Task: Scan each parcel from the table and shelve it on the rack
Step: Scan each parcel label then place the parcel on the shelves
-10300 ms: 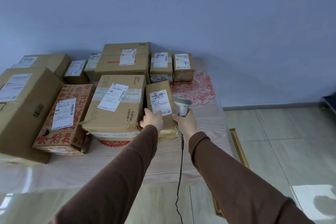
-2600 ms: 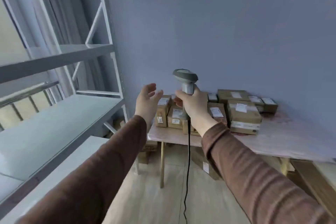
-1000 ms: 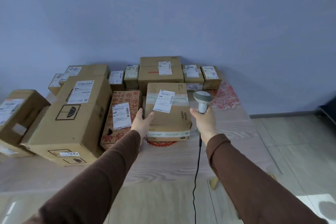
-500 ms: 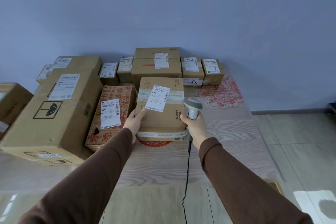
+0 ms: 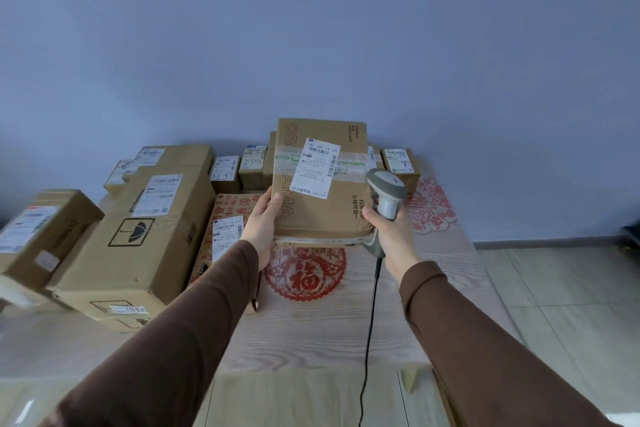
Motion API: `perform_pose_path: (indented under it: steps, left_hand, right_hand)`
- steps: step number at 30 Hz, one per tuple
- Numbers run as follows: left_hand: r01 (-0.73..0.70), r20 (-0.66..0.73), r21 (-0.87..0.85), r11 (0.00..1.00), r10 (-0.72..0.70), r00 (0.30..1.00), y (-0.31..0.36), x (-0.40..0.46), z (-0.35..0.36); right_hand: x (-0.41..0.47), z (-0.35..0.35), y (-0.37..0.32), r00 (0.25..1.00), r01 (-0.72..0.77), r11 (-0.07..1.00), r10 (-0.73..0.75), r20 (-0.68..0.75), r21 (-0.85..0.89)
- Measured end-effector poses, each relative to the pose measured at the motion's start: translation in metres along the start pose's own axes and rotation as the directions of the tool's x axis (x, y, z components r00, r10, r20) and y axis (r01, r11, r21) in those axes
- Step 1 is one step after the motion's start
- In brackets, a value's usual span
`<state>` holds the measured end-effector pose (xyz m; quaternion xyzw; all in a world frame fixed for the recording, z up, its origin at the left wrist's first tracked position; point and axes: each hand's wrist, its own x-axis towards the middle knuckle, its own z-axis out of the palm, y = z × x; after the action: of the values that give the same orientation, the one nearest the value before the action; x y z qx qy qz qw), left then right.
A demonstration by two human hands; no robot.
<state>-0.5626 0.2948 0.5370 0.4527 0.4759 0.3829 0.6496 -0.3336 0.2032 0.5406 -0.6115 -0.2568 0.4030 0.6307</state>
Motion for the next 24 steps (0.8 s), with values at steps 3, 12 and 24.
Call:
perform_pose_path:
  steps: [3, 12, 24]
  left_hand:
    - [-0.059, 0.003, -0.027, 0.998, 0.059, 0.998, 0.039, -0.007, -0.008]
    - [-0.285, 0.015, -0.161, 0.945, 0.291, 0.957, 0.161, -0.067, -0.007]
    - [-0.338, 0.193, -0.339, 0.878, 0.417, 0.888, 0.232, -0.130, -0.008]
  right_hand:
    - [-0.010, 0.010, -0.046, 0.996, 0.089, 0.995, -0.090, 0.019, 0.050]
    - [-0.054, 0.039, -0.165, 0.934, 0.340, 0.928, -0.353, 0.063, 0.151]
    - [-0.101, 0.057, -0.237, 0.857, 0.480, 0.854, -0.505, 0.105, 0.200]
